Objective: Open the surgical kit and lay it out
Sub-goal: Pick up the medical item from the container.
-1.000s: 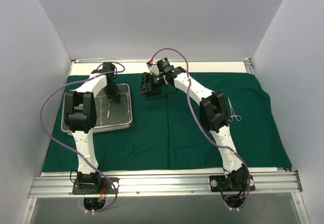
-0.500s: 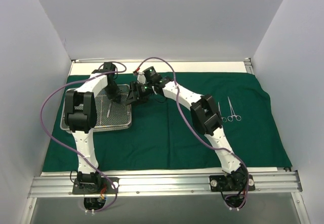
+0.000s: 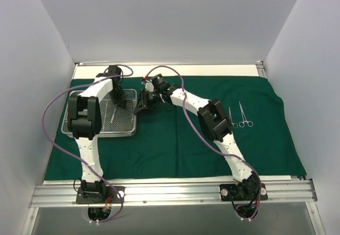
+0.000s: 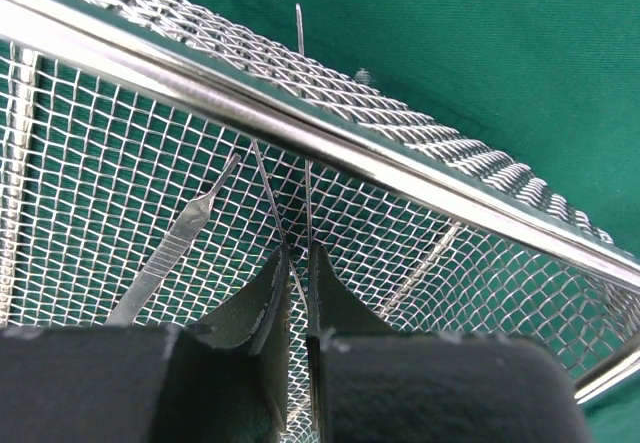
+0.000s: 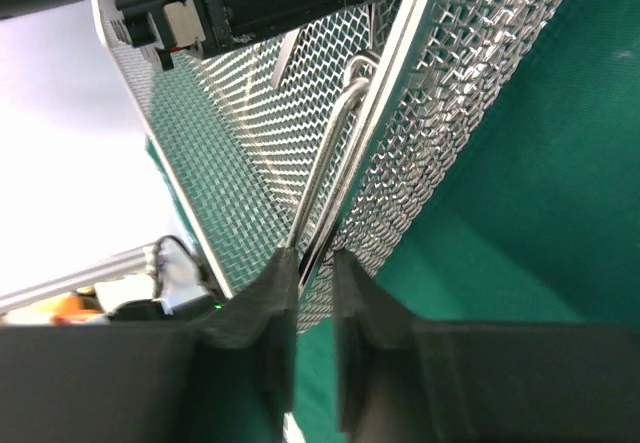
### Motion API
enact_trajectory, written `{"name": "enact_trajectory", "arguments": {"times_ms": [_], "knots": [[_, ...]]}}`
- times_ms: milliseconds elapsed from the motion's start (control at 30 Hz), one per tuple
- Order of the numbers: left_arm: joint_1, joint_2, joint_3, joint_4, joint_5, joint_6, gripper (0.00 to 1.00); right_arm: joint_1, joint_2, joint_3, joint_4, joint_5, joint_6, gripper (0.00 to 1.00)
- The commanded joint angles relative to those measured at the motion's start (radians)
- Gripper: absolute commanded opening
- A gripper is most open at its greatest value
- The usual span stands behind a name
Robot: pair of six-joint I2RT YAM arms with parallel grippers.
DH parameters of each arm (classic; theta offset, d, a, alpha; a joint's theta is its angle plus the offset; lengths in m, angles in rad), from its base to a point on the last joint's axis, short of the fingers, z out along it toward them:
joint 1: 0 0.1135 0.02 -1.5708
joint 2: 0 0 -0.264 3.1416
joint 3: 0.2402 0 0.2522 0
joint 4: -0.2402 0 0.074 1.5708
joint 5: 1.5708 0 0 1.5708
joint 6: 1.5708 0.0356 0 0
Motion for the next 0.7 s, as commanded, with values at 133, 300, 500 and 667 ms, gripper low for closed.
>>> {"name": "enact_trajectory", "arguments": {"times_ms": [133, 300, 500, 667], "knots": [[-0.024, -0.019, -0.012, -0.034, 0.082, 0.065, 0.12, 0.008, 0.017, -0.037, 0.127, 0.047, 0.079, 0.0], [-0.03, -0.022, 0.004, -0.084, 0.101, 0.106, 0.12, 0.002, 0.014, 0.01, -0.014, 0.165, -0.05, 0.0], [-0.061, -0.042, -0.019, -0.089, 0.133, 0.111, 0.13, 0.0, 0.031, 0.016, 0.004, 0.163, -0.03, 0.0], [-0.07, -0.042, -0.011, -0.153, 0.12, 0.143, 0.13, -0.019, 0.035, 0.056, -0.048, 0.219, -0.051, 0.0]]}}
